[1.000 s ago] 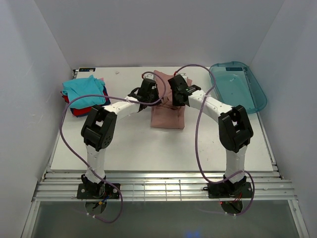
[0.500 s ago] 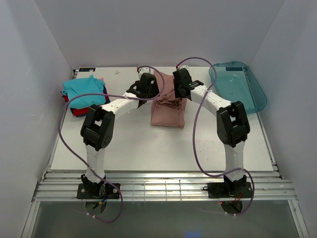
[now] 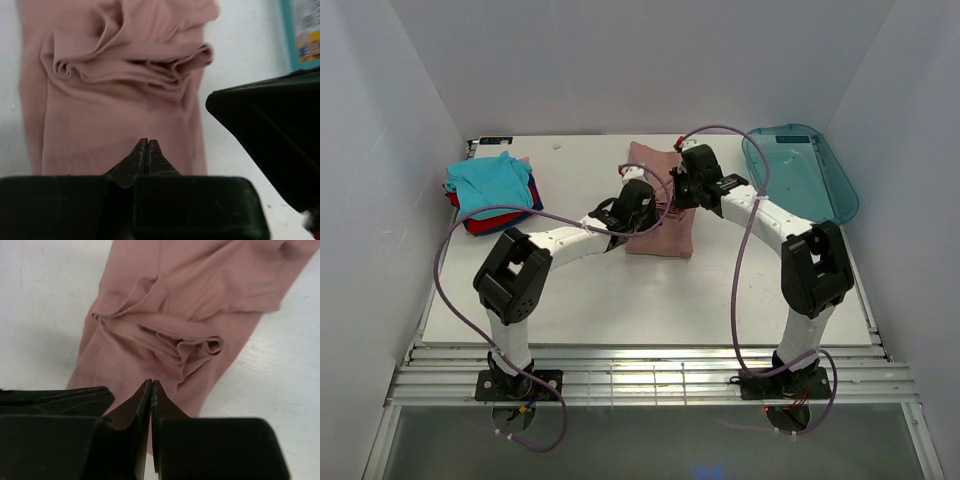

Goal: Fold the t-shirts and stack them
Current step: Fold the tshirt

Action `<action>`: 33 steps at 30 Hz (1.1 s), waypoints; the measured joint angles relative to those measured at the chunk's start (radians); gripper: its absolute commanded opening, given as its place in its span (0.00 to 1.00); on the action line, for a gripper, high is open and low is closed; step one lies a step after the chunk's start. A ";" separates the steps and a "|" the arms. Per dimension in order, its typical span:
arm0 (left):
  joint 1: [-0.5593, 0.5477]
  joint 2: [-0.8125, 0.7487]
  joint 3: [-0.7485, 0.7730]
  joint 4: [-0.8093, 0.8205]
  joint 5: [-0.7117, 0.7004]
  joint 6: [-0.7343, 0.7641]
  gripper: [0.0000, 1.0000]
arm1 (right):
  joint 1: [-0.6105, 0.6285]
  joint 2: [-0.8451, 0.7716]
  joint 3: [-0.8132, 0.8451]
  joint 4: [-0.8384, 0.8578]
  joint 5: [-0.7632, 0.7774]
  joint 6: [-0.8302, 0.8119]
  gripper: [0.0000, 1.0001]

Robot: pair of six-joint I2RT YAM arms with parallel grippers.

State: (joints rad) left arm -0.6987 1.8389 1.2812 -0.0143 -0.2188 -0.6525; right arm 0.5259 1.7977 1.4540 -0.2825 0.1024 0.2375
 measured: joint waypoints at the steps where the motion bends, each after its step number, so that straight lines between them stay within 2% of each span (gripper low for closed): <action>1: -0.002 0.025 -0.017 -0.001 0.014 -0.011 0.00 | 0.000 0.021 -0.013 0.001 -0.030 0.008 0.08; 7: 0.003 0.140 -0.064 0.009 0.067 -0.037 0.00 | 0.003 0.088 -0.060 -0.005 -0.148 0.042 0.08; 15: 0.002 0.147 -0.099 0.095 0.084 -0.041 0.00 | 0.003 0.116 -0.060 0.033 -0.210 0.068 0.08; 24: -0.042 0.067 -0.269 0.202 0.071 -0.081 0.00 | 0.003 0.249 -0.040 0.047 -0.208 0.075 0.08; 33: -0.120 -0.023 -0.389 0.225 0.040 -0.106 0.00 | 0.000 0.305 0.080 0.045 -0.184 0.074 0.08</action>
State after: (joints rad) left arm -0.8185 1.8160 0.8921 0.2104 -0.1791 -0.7582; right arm 0.5259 2.1025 1.5341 -0.2379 -0.0814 0.3111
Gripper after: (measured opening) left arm 0.020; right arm 0.078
